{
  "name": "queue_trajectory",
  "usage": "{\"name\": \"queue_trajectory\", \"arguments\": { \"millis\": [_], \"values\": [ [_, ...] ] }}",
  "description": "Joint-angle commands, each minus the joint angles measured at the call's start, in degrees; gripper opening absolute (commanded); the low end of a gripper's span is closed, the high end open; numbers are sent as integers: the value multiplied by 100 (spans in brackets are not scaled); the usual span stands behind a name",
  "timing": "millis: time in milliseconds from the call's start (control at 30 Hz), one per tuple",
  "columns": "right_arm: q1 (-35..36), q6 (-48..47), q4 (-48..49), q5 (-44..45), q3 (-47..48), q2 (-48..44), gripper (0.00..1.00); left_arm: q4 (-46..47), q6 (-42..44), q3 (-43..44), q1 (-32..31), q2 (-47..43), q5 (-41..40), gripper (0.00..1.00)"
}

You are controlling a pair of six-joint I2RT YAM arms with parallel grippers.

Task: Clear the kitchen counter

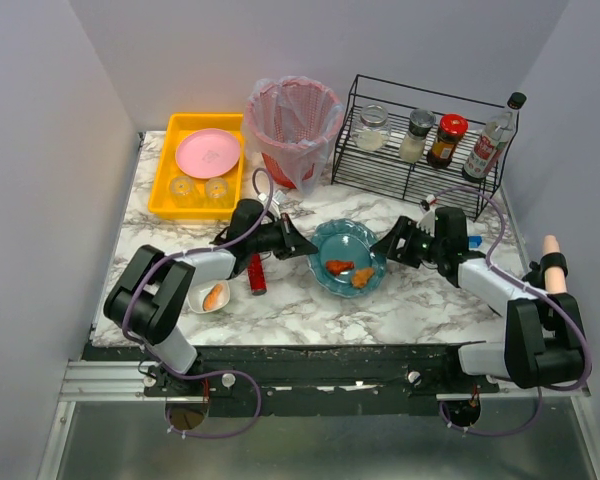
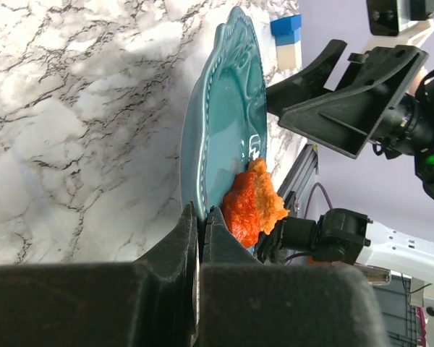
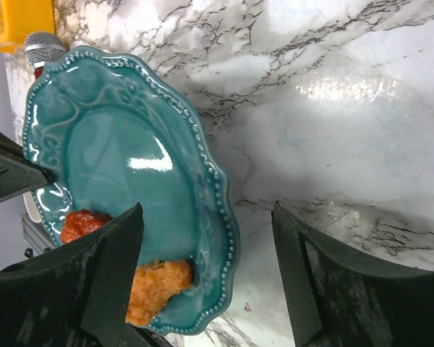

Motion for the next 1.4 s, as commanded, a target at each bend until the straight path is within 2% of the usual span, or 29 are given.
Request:
{"name": "queue_trajectory", "arguments": {
  "millis": [0,267,467,733,967,1100,1367],
  "values": [
    [-43,92,349,-219,-111,109,80,688,-349,288,81,-529,572,0],
    [-78,303,920,-895,-226,92,80,705,-428,350,125,-714,651,0],
    [-78,479,1395,-1519,-313,-75,80,1048,-727,437,134,-705,765,0],
    [-78,900,1922,-1888,-366,-23,79,1083,-877,622,134,-872,818,0],
    [-78,1366,2617,-2267,-463,-14,63,1101,-877,578,134,-899,766,0],
    [-78,1463,2696,-2240,-481,-111,56,1110,-877,517,125,-864,748,0],
    [-78,1665,2757,-2302,-454,-41,34,1057,-833,499,134,-837,687,0]
  ]
}}
